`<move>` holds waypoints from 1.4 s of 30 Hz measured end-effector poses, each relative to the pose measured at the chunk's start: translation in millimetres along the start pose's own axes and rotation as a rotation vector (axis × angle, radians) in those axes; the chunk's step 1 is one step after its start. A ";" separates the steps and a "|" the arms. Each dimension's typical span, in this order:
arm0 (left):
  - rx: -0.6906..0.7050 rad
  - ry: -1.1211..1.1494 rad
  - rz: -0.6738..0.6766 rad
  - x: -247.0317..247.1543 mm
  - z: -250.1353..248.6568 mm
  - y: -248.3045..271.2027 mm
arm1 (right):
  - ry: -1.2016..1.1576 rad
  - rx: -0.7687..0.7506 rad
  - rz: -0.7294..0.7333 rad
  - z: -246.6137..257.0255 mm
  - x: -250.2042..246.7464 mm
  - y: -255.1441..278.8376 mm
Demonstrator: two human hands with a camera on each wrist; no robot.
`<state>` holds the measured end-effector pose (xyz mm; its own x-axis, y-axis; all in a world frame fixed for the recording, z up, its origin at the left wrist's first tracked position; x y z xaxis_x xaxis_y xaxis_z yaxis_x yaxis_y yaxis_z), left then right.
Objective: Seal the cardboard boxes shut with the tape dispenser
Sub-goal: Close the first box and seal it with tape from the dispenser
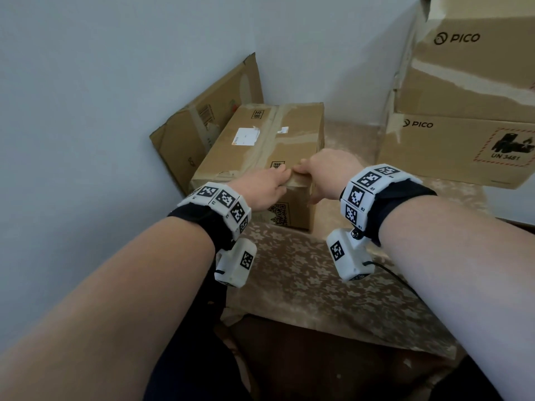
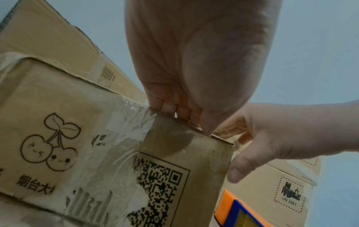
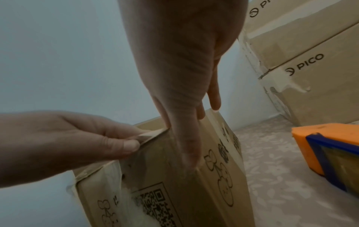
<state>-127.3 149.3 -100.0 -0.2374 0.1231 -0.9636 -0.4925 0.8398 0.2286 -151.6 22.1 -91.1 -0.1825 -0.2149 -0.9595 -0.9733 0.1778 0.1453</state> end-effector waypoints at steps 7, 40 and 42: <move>0.016 -0.006 -0.015 2.7 4.2 -1.9 | 0.037 -0.005 -0.030 5.0 1.8 -1.8; -0.032 -0.106 -0.038 5.7 -27.9 -27.1 | 0.012 -0.035 -0.159 -26.9 18.3 22.2; -0.015 -0.143 -0.034 4.9 -39.8 -33.4 | 0.015 -0.010 -0.124 -36.9 21.0 24.6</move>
<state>-145.3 100.8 -106.8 -0.0995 0.1698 -0.9804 -0.5108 0.8369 0.1968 -184.5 -13.5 -98.8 -0.0623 -0.2495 -0.9664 -0.9899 0.1393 0.0278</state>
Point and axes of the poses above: each hand's wrist, its own y-axis away from the middle knuckle, its own x-axis out of the palm, z = x × y, the point moved 3 cm from there along -y, towards the middle knuckle, and after that the axes turned 13 degrees about x, right-handed, at the moved point
